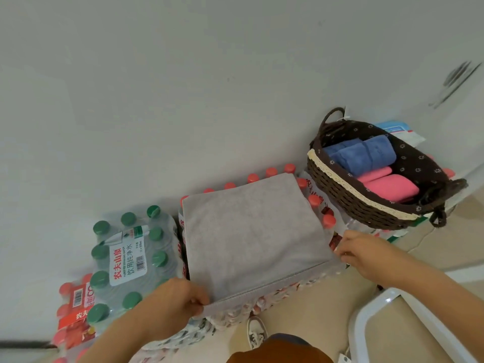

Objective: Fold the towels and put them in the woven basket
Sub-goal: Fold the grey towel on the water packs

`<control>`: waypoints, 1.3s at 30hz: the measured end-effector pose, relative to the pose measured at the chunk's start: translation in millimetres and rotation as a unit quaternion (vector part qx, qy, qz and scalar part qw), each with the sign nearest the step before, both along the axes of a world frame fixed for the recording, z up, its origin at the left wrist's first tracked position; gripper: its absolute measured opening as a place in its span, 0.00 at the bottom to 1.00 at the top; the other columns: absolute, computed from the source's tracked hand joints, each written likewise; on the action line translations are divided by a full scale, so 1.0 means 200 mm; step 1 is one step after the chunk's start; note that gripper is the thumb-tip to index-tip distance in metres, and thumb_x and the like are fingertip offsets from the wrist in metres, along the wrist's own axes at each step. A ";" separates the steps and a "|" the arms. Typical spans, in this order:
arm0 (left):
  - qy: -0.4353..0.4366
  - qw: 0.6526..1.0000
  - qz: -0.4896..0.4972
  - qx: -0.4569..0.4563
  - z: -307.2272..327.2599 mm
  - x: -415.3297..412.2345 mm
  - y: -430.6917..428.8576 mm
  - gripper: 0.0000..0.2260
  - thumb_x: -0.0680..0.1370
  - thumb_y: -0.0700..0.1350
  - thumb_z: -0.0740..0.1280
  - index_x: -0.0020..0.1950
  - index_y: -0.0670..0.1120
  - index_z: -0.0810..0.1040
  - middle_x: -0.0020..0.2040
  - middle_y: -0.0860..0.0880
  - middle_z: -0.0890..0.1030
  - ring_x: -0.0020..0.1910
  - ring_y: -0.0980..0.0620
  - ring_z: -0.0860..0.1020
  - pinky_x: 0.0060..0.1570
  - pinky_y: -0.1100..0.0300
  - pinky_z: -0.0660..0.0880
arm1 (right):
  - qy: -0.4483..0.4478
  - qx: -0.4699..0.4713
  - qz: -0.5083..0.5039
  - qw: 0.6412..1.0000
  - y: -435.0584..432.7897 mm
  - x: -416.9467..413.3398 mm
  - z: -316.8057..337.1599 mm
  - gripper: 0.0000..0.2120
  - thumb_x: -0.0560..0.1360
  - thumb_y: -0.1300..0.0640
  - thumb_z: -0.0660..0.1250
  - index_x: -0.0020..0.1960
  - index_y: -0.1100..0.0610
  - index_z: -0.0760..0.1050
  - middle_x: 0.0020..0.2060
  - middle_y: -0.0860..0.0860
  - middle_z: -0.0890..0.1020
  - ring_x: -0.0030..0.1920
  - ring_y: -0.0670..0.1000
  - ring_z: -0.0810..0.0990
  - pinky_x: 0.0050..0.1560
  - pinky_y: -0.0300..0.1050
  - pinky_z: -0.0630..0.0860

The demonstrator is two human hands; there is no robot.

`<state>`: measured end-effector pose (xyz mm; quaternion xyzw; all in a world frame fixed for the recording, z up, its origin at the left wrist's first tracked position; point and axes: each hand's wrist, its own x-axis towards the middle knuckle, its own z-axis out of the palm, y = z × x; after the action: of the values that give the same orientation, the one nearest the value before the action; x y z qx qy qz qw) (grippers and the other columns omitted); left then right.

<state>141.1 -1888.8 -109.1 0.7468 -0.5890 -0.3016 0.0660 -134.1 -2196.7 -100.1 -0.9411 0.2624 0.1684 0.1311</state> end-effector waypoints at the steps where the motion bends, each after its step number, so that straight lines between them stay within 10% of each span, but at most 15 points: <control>1: 0.016 1.000 0.011 0.006 0.01 0.01 -0.01 0.08 0.76 0.43 0.64 0.43 0.55 0.79 0.42 0.59 0.81 0.41 0.65 0.75 0.44 0.71 0.70 | -0.021 0.010 -0.014 1.000 -0.01 0.01 0.02 0.07 0.78 0.54 0.63 0.50 0.49 0.80 0.45 0.43 0.72 0.46 0.43 0.75 0.51 0.42 0.74; 6: 0.061 0.982 0.166 -0.065 0.09 0.13 -0.07 0.10 0.79 0.42 0.63 0.49 0.57 0.80 0.44 0.63 0.81 0.45 0.68 0.76 0.45 0.71 0.73 | -0.226 0.122 -0.179 0.950 -0.04 0.11 0.11 0.06 0.76 0.60 0.67 0.43 0.50 0.78 0.43 0.45 0.79 0.46 0.44 0.78 0.47 0.41 0.77; 13: 0.127 0.869 0.427 -0.216 0.13 0.31 -0.31 0.12 0.78 0.36 0.64 0.45 0.52 0.80 0.43 0.48 0.80 0.37 0.47 0.80 0.43 0.54 0.79 | -0.396 0.267 -0.355 0.803 -0.08 0.45 0.11 0.04 0.78 0.60 0.64 0.47 0.55 0.77 0.47 0.54 0.79 0.45 0.53 0.81 0.32 0.36 0.78; 25: -0.078 0.893 0.387 -0.216 0.01 0.43 -0.52 0.14 0.77 0.33 0.61 0.57 0.44 0.82 0.46 0.51 0.75 0.44 0.54 0.73 0.47 0.64 0.67 | -0.325 0.087 -0.241 0.910 -0.35 0.82 -0.03 0.05 0.79 0.59 0.62 0.45 0.56 0.74 0.38 0.51 0.79 0.37 0.50 0.78 0.39 0.46 0.75; 39: -0.118 0.897 0.393 -0.167 -0.04 0.50 -0.57 0.13 0.77 0.35 0.61 0.56 0.45 0.81 0.48 0.48 0.76 0.41 0.53 0.72 0.44 0.61 0.67 | -0.246 -0.015 -0.194 0.950 -0.40 0.93 -0.16 0.08 0.78 0.61 0.59 0.41 0.56 0.68 0.39 0.53 0.75 0.39 0.55 0.75 0.38 0.49 0.72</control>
<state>241.7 -2003.6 -117.8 0.9256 -0.2925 -0.0583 0.2329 52.1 -2275.9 -131.6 -0.8863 0.4018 -0.1005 0.2074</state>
